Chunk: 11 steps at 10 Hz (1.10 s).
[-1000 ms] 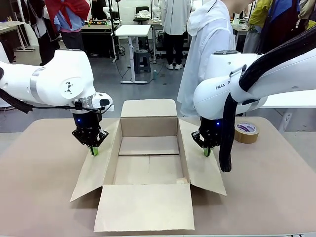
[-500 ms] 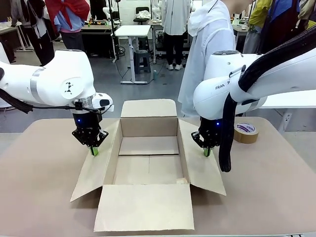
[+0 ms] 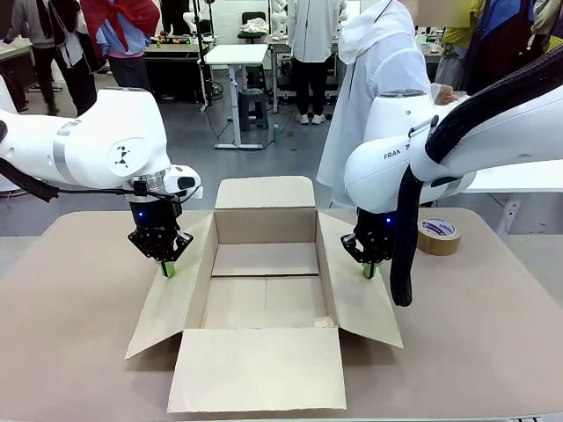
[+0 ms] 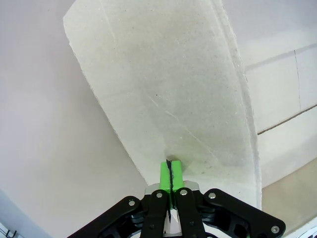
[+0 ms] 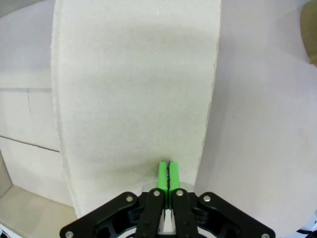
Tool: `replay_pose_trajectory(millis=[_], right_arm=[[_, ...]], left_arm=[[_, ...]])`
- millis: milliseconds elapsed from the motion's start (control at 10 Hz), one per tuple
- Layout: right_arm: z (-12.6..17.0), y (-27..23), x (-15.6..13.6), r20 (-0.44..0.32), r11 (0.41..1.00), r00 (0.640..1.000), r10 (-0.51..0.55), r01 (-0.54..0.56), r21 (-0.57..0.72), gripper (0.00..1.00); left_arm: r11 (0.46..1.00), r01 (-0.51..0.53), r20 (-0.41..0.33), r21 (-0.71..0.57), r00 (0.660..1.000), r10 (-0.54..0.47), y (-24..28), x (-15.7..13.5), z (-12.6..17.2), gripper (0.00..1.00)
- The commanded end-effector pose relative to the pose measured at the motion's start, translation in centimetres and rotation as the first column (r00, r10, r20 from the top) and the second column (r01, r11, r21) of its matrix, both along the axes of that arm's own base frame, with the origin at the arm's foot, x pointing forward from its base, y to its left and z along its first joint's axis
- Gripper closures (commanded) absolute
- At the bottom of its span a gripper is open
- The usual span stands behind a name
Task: Wrap the clocks to prevent damage.
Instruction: Once the human has placed the objects inside and stepped back, release both hands from the side flaps of the Package Box.
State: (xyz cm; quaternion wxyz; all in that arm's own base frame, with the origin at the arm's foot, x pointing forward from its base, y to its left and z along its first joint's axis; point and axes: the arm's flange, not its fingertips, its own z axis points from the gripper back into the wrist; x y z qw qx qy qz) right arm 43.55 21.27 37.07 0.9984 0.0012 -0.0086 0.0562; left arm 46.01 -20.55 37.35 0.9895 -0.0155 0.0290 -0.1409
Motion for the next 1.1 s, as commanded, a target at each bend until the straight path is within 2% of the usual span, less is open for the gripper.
replay_pose_trajectory(millis=[0,1000], right_arm=[[-0.04,0.05,-0.07,-0.001,1.000,1.000,0.006,-0.006,-0.008,0.99],[-0.04,0.05,-0.07,-0.001,1.000,1.000,0.006,-0.006,-0.008,0.99]], left_arm=[[1.000,0.010,-0.007,0.004,1.000,-0.010,0.04,-0.11,-0.06,1.00],[1.000,0.010,-0.007,0.004,1.000,-0.010,0.04,-0.11,-0.06,1.00]])
